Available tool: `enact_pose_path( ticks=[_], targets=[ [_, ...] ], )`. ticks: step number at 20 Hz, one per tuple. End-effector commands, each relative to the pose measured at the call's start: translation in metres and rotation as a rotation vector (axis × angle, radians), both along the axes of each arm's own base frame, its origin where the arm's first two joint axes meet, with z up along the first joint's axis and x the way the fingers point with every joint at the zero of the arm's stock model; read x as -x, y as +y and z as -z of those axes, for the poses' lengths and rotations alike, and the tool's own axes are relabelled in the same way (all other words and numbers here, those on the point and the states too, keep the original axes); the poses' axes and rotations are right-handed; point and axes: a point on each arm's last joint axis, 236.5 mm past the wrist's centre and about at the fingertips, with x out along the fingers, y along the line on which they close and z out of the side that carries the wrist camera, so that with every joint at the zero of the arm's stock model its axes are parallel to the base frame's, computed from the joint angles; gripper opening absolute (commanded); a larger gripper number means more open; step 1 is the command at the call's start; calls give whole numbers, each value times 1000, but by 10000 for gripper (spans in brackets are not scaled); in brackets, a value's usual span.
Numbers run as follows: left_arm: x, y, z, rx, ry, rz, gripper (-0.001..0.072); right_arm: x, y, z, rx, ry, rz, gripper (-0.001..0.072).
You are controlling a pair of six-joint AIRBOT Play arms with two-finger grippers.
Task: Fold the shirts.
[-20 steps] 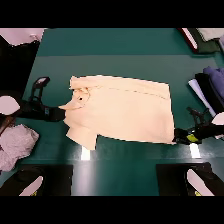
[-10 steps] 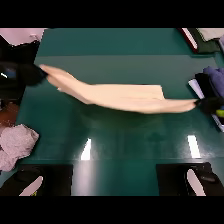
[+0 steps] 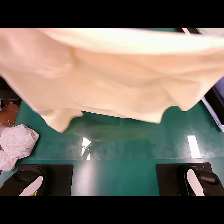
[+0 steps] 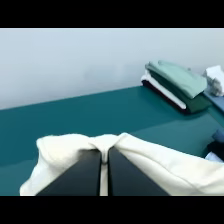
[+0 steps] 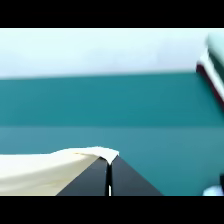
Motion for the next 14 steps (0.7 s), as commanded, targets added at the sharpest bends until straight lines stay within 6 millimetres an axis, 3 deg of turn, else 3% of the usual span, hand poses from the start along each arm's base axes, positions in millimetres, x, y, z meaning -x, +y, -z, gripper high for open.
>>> enact_pose_path(
  ticks=[1, 4, 7, 9, 11, 13, 14],
  targets=[
    [43, -12, -38, 48, -113, 88, 27, 30, 5, -66, 45, -175, 14, 11],
    [60, -33, -47, 95, -127, 203, 27, 48, 11, -96, 83, -234, 6, 11],
    [78, -52, -53, 139, -130, 319, 27, 55, 17, -102, 115, -197, -14, 11],
    [88, -60, -55, 156, -127, 375, 27, 50, 11, -96, 121, -127, 1, 11],
    [89, -62, -50, 144, -110, 383, 27, 39, -10, -81, 100, -12, 73, 11],
    [66, -54, -28, 88, -43, 307, 27, 21, -30, -57, 70, 126, 134, 11],
    [46, -47, -7, 53, 22, 255, 26, 8, -34, -45, 50, 184, 137, 11]
  ],
)
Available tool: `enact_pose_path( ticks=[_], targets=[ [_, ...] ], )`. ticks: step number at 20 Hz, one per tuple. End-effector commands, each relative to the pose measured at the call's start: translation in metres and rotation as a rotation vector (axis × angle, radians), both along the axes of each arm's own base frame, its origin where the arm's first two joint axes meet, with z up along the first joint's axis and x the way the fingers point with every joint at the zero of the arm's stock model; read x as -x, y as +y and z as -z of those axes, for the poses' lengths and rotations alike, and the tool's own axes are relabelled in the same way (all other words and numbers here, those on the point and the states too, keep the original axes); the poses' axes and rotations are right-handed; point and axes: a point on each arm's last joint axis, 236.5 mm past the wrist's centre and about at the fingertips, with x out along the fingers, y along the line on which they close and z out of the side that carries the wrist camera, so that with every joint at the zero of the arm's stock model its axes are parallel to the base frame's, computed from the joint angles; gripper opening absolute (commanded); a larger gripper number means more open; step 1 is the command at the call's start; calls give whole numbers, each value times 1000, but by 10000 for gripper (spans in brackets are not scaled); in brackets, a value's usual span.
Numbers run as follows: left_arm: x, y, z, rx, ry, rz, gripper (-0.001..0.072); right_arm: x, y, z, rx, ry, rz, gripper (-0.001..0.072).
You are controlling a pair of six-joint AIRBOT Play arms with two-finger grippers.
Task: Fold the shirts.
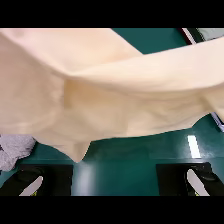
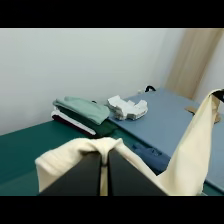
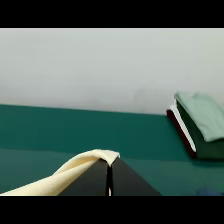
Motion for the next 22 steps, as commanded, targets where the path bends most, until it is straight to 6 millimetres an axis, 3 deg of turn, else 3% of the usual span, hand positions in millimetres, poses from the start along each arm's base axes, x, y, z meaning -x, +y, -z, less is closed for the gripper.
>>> enact_pose_path(
  ticks=[1, 3, 7, 11, 15, 18, 20, 22],
  targets=[
    [-46, 12, 56, -116, 164, -101, 26, -34, -26, 49, -80, 248, 80, 11],
    [-87, 17, 113, -194, 329, -149, 27, -69, -31, 93, -131, 399, 68, 11],
    [-171, 21, 220, -325, 578, -204, 27, -131, -48, 209, -198, 749, 67, 11],
    [-257, 12, 295, -418, 635, -206, 27, -199, -53, 287, -198, 801, 23, 11],
    [-329, 5, 369, -406, 730, -232, 28, -256, -38, 338, -193, 710, 7, 12],
    [-353, 1, 430, -434, 838, -225, 28, -281, -26, 363, -194, 649, 5, 13],
    [-361, 1, 452, -437, 870, -227, 28, -291, -19, 373, -192, 636, -2, 13],
    [-370, 1, 451, -422, 848, -243, 28, -298, -14, 382, -190, 647, -11, 13]
  ],
)
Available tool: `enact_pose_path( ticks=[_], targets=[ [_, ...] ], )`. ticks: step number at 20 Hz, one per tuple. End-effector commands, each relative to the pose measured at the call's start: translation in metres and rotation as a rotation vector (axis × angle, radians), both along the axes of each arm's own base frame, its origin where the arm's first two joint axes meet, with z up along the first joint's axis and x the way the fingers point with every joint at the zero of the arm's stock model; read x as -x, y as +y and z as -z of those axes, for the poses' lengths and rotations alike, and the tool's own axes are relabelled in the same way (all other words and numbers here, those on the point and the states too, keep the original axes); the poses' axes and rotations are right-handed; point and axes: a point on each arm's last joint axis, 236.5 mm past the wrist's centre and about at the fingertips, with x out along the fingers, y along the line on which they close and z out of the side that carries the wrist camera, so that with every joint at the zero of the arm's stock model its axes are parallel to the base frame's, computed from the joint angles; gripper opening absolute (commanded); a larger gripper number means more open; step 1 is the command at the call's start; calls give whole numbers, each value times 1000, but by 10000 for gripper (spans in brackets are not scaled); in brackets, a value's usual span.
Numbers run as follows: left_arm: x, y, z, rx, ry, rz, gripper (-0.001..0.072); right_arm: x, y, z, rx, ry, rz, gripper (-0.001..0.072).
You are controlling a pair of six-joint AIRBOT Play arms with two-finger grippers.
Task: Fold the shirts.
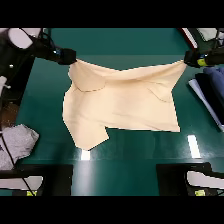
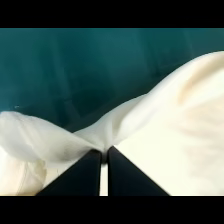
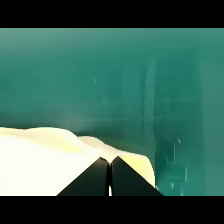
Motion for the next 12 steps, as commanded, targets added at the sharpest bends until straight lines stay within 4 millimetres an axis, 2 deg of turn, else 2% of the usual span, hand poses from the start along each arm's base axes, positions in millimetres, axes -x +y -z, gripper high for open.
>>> enact_pose_path(
  ticks=[1, 4, 5, 6, 7, 8, 10, 12],
  targets=[
    [-21, 0, 16, 5, -19, -26, 28, -20, 8, 18, 2, -27, -4, 13],
    [-17, 9, 23, -46, -2, -23, 30, -18, 11, 30, 1, 10, -14, 24],
    [-13, 15, 30, -86, 20, -18, 204, -18, 8, 30, 0, 14, -8, 204],
    [-7, 25, 38, -134, 53, -24, 526, -16, 2, 30, -3, 18, 2, 496],
    [-1, 36, 45, -176, 94, -50, 589, -12, -4, 29, -4, 29, 12, 598],
    [7, 50, 52, -232, 141, -72, 518, -6, -11, 26, -7, 41, 23, 595],
    [28, 78, 62, -348, 229, -97, 503, 10, -23, 15, -9, 60, 40, 573],
    [50, 92, 68, -399, 317, -99, 503, 27, -30, 3, -8, 76, 46, 573]
  ],
)
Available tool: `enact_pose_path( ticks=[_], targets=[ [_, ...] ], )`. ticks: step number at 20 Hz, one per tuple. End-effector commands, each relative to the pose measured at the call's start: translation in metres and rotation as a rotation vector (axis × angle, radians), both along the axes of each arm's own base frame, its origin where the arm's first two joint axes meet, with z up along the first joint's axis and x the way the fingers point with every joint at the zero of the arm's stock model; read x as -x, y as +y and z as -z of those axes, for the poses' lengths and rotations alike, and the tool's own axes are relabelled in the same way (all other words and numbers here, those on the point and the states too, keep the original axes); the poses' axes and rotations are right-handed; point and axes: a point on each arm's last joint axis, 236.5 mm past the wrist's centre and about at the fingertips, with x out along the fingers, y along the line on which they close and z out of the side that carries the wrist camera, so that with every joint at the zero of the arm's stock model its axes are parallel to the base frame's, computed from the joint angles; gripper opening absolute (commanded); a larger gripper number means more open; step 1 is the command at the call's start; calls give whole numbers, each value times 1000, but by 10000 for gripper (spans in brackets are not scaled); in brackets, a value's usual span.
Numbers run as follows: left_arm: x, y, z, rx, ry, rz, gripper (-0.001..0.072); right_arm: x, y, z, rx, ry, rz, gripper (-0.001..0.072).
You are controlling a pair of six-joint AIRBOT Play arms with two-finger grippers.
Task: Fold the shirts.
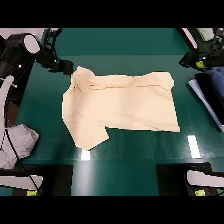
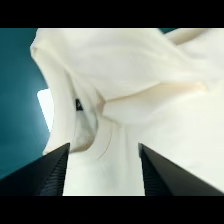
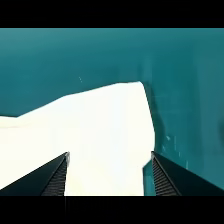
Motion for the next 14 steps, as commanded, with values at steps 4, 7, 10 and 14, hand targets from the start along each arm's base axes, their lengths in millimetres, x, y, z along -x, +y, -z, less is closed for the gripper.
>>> enact_pose_path(
  ticks=[4, 7, 10, 14],
  targets=[
    [78, 52, 32, -133, 245, -80, 503, 51, -11, -25, -2, 28, 21, 573],
    [128, 62, 61, -106, 277, -140, 503, 72, -6, -19, 0, 37, 16, 573],
    [187, 73, 95, -7, 333, -230, 503, 90, -1, -5, -4, 67, 11, 521],
    [209, 72, 116, 251, 361, -387, 503, 103, 2, 5, -11, 90, 10, 504]
  ],
)
